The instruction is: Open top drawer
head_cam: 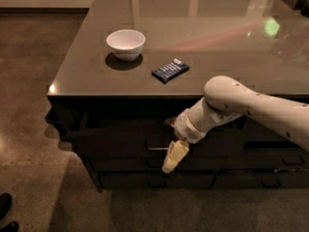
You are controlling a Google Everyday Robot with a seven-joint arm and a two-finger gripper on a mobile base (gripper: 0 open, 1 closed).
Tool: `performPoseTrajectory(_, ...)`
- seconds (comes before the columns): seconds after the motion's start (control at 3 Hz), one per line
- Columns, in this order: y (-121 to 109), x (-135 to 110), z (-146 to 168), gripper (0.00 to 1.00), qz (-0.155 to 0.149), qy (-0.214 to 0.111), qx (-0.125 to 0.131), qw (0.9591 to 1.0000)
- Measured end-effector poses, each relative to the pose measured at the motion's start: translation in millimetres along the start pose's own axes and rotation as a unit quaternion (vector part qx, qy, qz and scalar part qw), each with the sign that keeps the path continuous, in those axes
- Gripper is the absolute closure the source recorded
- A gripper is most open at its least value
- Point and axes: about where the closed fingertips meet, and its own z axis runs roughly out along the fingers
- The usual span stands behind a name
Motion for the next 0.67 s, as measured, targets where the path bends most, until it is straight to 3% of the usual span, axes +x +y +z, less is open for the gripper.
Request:
performPoseTrajectory(0.33, 52.7, 4.1, -25.5, 0.0, 0.023, 0.009, -0.044, 0.9987)
performPoseTrajectory(0.67, 52.8, 4.2, -25.4, 0.0, 0.024, 0.009, -0.045, 0.9987)
